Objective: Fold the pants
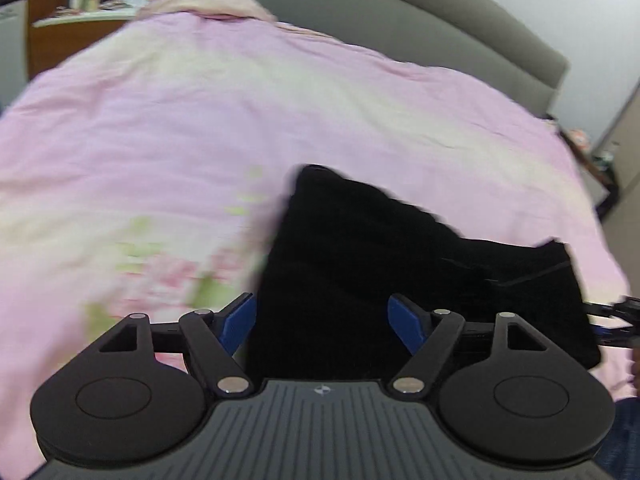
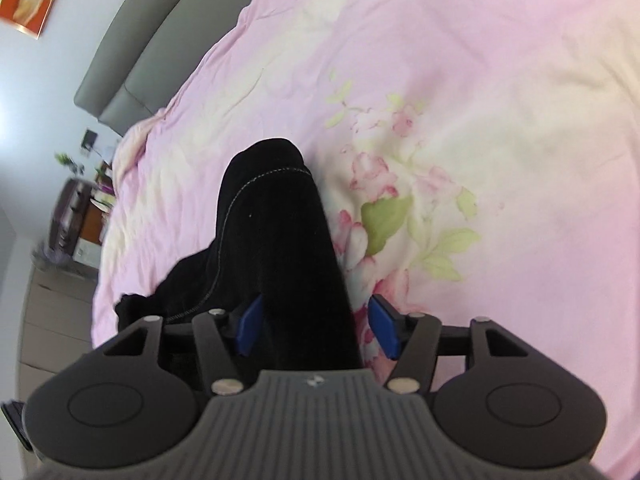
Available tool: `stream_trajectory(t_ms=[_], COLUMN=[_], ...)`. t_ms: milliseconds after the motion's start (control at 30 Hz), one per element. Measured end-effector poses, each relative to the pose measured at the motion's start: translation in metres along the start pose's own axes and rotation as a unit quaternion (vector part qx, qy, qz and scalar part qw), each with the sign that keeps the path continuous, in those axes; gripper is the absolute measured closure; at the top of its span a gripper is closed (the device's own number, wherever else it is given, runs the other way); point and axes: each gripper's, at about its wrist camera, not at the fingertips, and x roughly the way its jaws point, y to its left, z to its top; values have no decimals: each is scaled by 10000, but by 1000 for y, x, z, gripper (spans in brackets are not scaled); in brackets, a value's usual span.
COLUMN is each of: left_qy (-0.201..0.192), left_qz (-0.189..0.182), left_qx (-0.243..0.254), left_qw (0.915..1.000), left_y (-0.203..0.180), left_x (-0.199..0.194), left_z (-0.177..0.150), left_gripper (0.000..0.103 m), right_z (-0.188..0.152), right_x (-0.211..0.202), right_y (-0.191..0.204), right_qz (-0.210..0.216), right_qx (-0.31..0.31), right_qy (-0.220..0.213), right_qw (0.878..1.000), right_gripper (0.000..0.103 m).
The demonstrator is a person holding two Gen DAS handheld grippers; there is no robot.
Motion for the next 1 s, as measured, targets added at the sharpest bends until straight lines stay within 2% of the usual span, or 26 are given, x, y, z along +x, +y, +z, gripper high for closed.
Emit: stream_trajectory(t_ms=[67,133,200,233,300,367,433,500,567,633,667,800,900,967,1000], left_qy=[11,-264,-490,-475,-285,-83,76,386,625,775,855,779,868,936,957], left_qz=[-447,-813,-1220,-1493,-1979,-2219,-2300,-2368,-2116,-1651,-1529,-1281,-1409,-1550,-1598], left_qx=[350,861,1393,1542,1571,1467,1243,804,596,845,1047,1467,1098,815,749], left_qw=[9984,9926,9815,9755,9671,9639,9652,9675,9735,9796,9789,9777,9801,9801,9796], left_y=[-39,-82,-123,-141,-164,-182,-189,-186,-180,-181,-184,-193,-184,-176,-174], left_x=[10,17,26,31,51,69,87,105,117,125,128,129,132,132,130], left_z=[-4,-13,-24,-27,-28,-26,-26,-28,-33,-42,-49,-67,-62,-57,-55], left_gripper=[15,15,15,15,15,15,15,16,22,25,26,25,25,26,26], right_z=[3,1,0,-1,-1,-1,-1,-1,-1,0,-1,-3,-5,-7,-8], right_x=[9,17,20,20,18,17,20,22,25,27,30,42,41,34,31], right_y=[-1,1,1,1,-2,-5,-6,-7,-7,-8,-7,2,15,22,25], right_qz=[251,315,345,359,427,521,576,586,588,591,590,482,376,486,612], right_qx=[127,157,181,198,260,345,401,396,352,288,246,-14,-327,-483,-465], right_qy=[47,10,-7,-21,-47,-63,-53,-16,48,144,195,440,403,296,250], right_qw=[9996,9994,9992,9992,9987,9980,9975,9975,9976,9977,9978,9979,9979,9972,9967], right_gripper=[47,47,47,47,47,47,47,47,47,47,47,48,62,72,74])
